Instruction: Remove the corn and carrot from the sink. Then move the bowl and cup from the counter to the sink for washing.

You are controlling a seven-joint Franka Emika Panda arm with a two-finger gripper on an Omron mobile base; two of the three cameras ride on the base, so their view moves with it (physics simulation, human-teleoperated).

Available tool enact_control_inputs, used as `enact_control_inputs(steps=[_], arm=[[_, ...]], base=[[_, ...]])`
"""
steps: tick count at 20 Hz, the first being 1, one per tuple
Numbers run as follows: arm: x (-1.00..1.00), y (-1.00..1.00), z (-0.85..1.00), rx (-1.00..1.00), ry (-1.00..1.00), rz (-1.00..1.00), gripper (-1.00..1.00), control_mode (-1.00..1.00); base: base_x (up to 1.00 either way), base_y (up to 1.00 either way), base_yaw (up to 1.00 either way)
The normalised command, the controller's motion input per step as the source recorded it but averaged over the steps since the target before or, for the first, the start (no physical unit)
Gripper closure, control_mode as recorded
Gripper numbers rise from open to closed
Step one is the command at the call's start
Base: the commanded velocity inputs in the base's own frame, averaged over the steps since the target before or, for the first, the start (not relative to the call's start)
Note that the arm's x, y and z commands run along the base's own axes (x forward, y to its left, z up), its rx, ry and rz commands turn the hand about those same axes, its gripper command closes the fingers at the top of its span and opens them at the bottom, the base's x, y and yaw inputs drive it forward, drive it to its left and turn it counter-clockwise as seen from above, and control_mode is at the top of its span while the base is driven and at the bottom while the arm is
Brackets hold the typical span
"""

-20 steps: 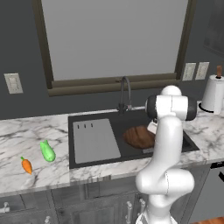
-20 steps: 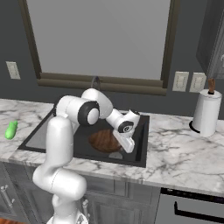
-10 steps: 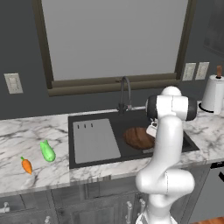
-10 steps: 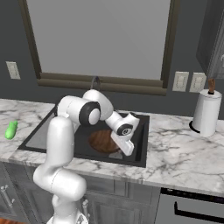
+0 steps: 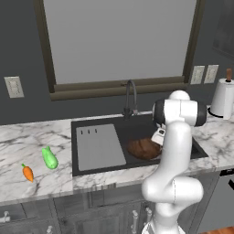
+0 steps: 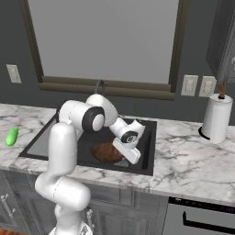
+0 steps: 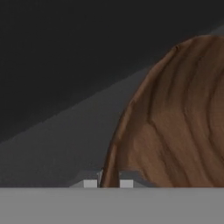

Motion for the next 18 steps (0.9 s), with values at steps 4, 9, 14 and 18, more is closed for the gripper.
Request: enact_control_inputs(steps=[4,9,14,18], arm=[[-0.04,0.11,-0.09,0.0,-0.15,0.16,1.0,-1.0],[0.02,0.16,-0.15,0.0,-0.08,0.12,1.0,-1.0],[0.13,0.24,-0.21,0.0,-0.04,0.08,1.0,-1.0],[0.23,0.23,-0.19,0.0,-0.01,0.05,1.0,-1.0]], base=[[0.0,0.0,0.0],[0.0,0.0,0.0],[0.0,0.0,0.0],[0.0,0.0,0.0]])
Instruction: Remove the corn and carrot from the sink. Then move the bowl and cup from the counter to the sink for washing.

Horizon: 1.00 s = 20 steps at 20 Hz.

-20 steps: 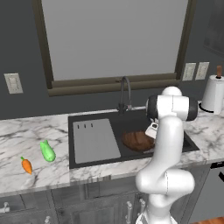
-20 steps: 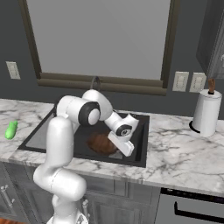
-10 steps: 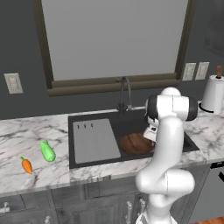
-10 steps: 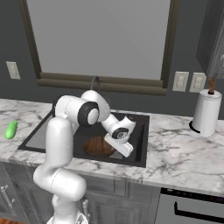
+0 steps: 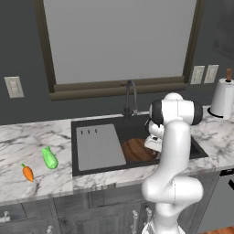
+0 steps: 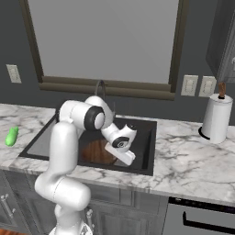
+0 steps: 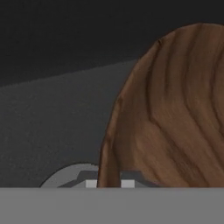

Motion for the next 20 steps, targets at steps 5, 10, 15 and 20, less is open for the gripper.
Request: enact_control_inputs(steps=[5,10,15,20], arm=[[0.25,0.16,-0.14,0.0,0.0,0.05,1.0,-1.0],[0.2,0.1,-0.12,0.0,0.0,0.04,1.0,-1.0],[0.15,0.08,-0.12,0.0,0.0,0.04,1.0,-1.0],[0.13,0.07,-0.13,0.0,0.0,0.03,1.0,-1.0]], base=[[0.0,0.0,0.0],[0.0,0.0,0.0],[0.0,0.0,0.0],[0.0,0.0,0.0]])
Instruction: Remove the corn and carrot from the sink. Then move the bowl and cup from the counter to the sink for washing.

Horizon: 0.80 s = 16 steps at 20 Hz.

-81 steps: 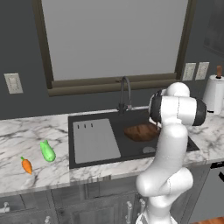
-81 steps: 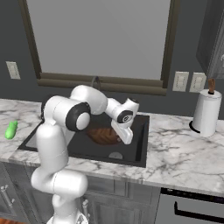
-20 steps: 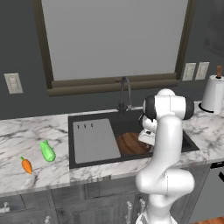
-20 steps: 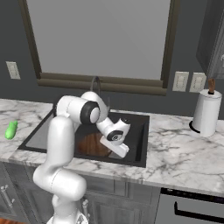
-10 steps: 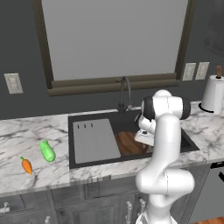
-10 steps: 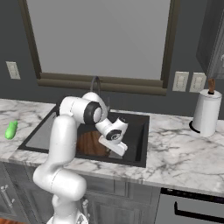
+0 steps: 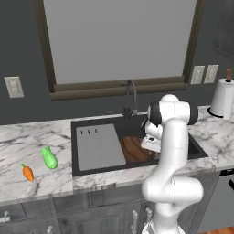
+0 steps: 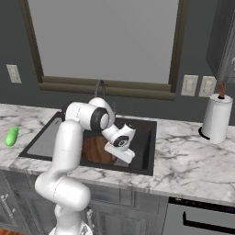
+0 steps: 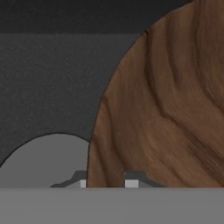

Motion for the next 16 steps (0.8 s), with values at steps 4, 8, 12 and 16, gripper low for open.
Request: enact_control_inputs(steps=[4,8,12,16], arm=[[0.14,0.0,-0.07,0.0,0.0,0.01,1.0,-1.0],[0.2,0.0,-0.01,0.0,0.0,0.0,1.0,-1.0],[0.2,0.0,0.0,0.0,0.0,0.0,1.0,-1.0],[0.2,-0.05,0.0,0.0,0.0,0.0,1.0,-1.0]], base=[[0.0,0.0,0.0],[0.0,0.0,0.0],[0.0,0.0,0.0],[0.0,0.0,0.0]])
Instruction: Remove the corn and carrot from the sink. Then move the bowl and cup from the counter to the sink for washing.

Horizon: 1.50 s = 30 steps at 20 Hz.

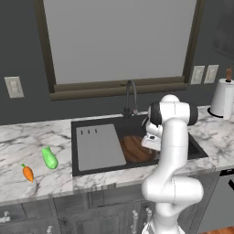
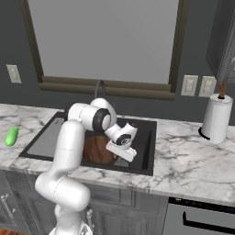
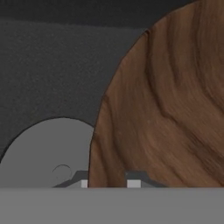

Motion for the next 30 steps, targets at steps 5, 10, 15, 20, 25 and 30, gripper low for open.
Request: enact_control_inputs(steps=[5,10,15,20,25,30], arm=[[0.21,-0.09,0.0,0.0,0.0,0.0,1.0,-1.0],[0.22,-0.08,0.0,0.0,0.0,0.0,1.0,-1.0],[0.21,-0.06,0.0,-0.01,0.0,0.0,1.0,-1.0],[0.26,0.0,0.0,0.0,0.0,0.0,1.0,-1.0],[0.29,0.0,0.0,-0.01,0.0,0.0,1.0,-1.0],[0.31,0.0,0.0,-0.01,0.0,0.0,1.0,-1.0]], base=[[0.0,0.0,0.0],[0.0,0.0,0.0],[0.0,0.0,0.0],[0.0,0.0,0.0],[0.0,0.0,0.0],[0.0,0.0,0.0]])
